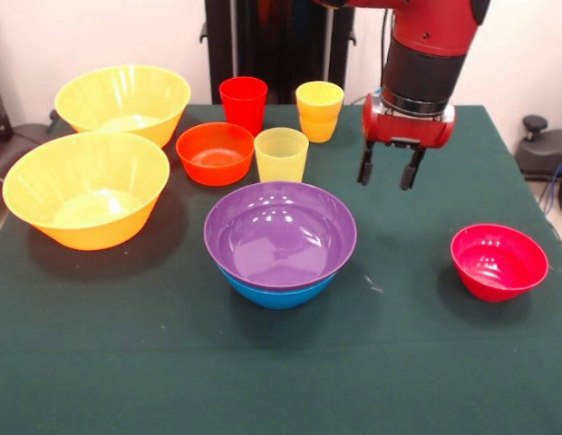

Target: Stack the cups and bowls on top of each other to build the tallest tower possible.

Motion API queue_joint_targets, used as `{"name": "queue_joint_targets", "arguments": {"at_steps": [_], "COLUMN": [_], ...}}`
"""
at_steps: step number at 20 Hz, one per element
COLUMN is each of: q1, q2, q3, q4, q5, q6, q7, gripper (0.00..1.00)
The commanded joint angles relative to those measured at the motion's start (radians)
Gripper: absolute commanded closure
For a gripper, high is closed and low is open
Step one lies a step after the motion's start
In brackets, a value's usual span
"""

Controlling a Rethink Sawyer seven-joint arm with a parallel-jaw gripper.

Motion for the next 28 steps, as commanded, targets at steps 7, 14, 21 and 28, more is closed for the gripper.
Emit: {"name": "queue_joint_targets", "arguments": {"at_steps": [7,14,21,28], "q1": [0.057,0.075,0.118,0.104], "q2": [0.084,0.091,-0.008,-0.087], "q3": [-0.037,-0.035,-0.058,-0.032], "q4": [-0.085,-0.148,-0.123,-0.122], "q5": [0.024,0.057,0.129,0.172], "q6": [-0.099,-0.029,0.159,0.283], "q7": [0.158,0.134,0.138,0.082], "gripper": [0.00,0.00,0.00,0.00]}}
